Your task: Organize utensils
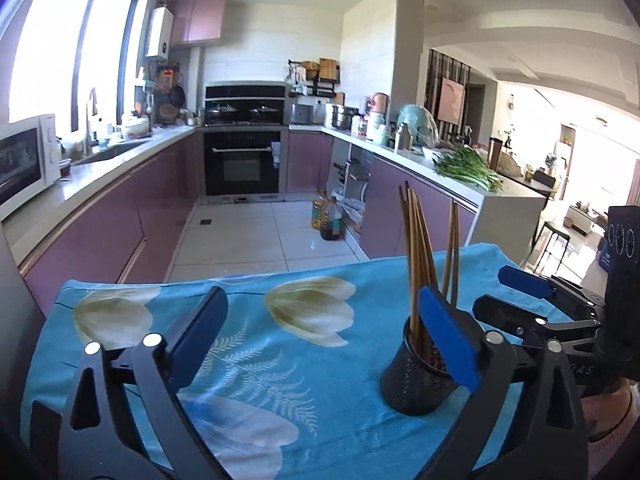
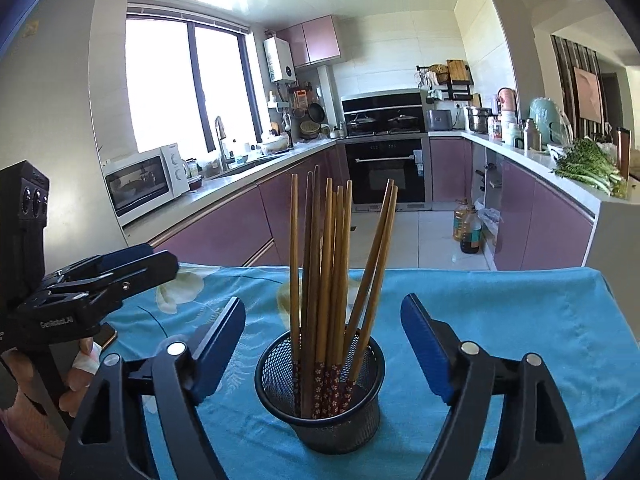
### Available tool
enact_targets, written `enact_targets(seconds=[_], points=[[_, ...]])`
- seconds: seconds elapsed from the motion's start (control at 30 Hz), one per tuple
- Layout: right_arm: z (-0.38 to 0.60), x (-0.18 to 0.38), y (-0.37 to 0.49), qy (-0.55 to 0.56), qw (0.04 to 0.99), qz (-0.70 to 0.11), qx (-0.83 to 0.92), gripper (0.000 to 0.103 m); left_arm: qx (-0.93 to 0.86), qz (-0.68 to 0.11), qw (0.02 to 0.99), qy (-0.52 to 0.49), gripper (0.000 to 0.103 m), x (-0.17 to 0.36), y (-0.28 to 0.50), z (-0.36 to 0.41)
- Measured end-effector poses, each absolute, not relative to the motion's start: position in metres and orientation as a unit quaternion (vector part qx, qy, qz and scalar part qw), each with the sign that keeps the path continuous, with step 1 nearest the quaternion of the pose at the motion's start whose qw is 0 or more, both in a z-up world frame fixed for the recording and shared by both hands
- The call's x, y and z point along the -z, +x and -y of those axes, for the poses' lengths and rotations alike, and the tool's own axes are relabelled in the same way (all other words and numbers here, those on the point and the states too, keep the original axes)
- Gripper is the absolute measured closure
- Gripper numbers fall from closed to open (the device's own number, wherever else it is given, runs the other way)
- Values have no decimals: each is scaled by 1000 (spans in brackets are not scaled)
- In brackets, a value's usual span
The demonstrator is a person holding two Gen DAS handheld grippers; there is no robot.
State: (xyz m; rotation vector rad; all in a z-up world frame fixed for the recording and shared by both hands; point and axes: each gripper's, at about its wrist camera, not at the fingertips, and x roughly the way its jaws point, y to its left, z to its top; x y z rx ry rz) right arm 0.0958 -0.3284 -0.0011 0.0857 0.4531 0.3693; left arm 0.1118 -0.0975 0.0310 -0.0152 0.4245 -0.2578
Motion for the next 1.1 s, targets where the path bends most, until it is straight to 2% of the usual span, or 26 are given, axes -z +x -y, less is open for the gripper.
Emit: enact_targets(seconds=[0.07, 0.2, 0.5, 1.1], points=[[325, 1, 91, 30, 961, -215, -173, 12, 105, -190, 976, -3, 6, -32, 103, 91], [320, 0, 82, 19, 967, -195, -161, 7, 78, -166, 983, -1, 6, -32, 88, 81], [309, -7, 59, -5, 981, -141, -131, 7, 40, -134, 990, 8, 6, -30, 63, 70], [302, -8, 51, -10, 987, -119, -104, 7, 7, -94, 996, 7, 6, -37, 36, 69]])
